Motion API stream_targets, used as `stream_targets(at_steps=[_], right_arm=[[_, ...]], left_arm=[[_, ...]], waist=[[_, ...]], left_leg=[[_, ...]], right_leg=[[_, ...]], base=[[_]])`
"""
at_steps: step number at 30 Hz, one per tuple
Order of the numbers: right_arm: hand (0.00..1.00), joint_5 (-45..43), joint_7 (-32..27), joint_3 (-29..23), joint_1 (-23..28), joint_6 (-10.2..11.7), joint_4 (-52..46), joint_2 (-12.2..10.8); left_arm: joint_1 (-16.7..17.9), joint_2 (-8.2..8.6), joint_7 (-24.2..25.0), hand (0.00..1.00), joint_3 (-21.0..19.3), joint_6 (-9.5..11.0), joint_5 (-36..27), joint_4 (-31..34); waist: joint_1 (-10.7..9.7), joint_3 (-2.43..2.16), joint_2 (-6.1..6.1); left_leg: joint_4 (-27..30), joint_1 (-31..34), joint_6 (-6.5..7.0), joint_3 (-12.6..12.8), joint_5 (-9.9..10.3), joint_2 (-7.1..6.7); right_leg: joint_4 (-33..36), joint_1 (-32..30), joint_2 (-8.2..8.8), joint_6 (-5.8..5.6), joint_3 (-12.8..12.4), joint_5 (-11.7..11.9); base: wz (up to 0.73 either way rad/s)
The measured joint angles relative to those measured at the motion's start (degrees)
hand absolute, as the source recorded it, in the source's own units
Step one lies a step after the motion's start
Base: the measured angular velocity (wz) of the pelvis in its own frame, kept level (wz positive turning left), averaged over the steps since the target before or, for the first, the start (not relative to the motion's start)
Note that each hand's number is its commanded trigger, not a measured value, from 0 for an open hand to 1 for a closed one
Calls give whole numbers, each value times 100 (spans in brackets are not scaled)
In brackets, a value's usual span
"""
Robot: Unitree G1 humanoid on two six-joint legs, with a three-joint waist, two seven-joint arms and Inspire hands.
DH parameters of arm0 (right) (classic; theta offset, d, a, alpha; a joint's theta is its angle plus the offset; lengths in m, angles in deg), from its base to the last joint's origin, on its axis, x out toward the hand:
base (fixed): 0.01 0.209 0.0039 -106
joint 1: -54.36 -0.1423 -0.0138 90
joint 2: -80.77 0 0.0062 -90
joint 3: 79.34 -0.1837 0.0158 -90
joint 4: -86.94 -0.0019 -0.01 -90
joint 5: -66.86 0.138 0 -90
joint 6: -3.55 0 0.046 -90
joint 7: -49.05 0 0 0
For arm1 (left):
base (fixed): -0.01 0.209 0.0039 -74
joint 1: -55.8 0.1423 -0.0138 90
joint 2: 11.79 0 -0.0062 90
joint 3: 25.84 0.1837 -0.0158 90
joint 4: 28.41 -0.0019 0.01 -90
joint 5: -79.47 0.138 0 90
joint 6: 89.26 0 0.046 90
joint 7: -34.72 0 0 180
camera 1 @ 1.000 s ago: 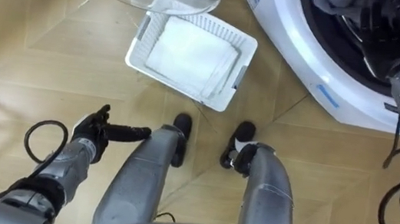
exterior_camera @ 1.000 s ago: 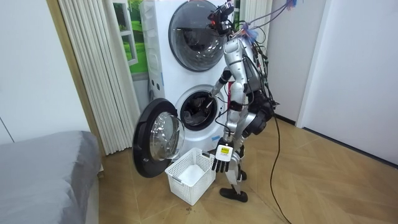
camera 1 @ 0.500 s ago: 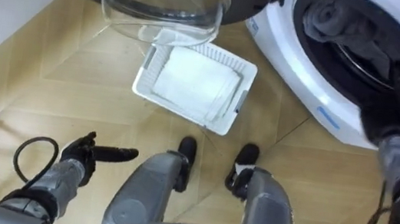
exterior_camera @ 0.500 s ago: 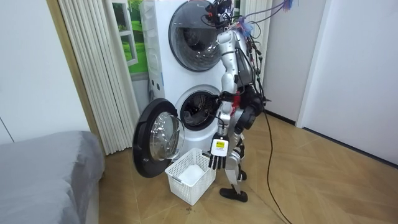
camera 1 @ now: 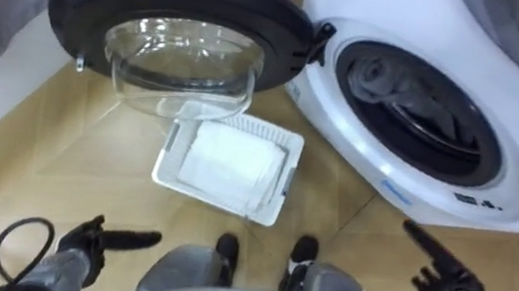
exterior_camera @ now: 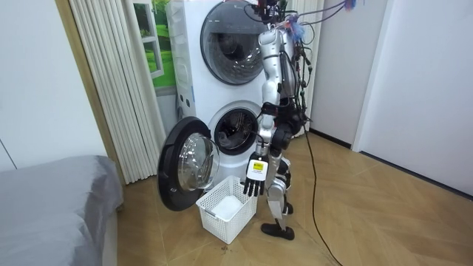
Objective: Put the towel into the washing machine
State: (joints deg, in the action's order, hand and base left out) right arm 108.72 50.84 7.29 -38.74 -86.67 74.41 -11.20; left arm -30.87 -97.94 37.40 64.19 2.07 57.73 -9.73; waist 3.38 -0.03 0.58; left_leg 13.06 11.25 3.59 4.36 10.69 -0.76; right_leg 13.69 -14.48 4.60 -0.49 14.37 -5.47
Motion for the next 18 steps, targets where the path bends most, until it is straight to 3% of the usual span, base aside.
stream_targets(at_steps=[2,7,12,18], right_arm=[[0,-481,3,2,142,14,-7,-55],[0,-1075,9,-8,389,71,1,-82],[0,-1547,-20,-4,583,70,3,-214],[0,-1897,-33,-11,706,11,7,-390]], left_arm=[[140,27,-4,0,-107,1,8,4],[364,127,-115,0,-463,21,227,29],[434,132,-229,0,-498,16,398,19],[445,279,-382,0,-949,-55,627,36]], waist=[[-2,-11,17],[-4,24,-8],[3,56,5],[-3,75,47]], left_leg=[[-58,-188,-10,-7,3,19],[-285,-597,-35,-22,12,36],[-393,-950,-78,-42,45,70],[-438,-1157,-107,-38,82,104]], right_leg=[[-116,191,-40,-3,-3,14],[-315,601,-97,-18,-15,8],[-420,946,-165,-37,-32,-26],[-428,1138,-202,-28,-27,-73]], base=[[-2],[0],[-1],[-1]])
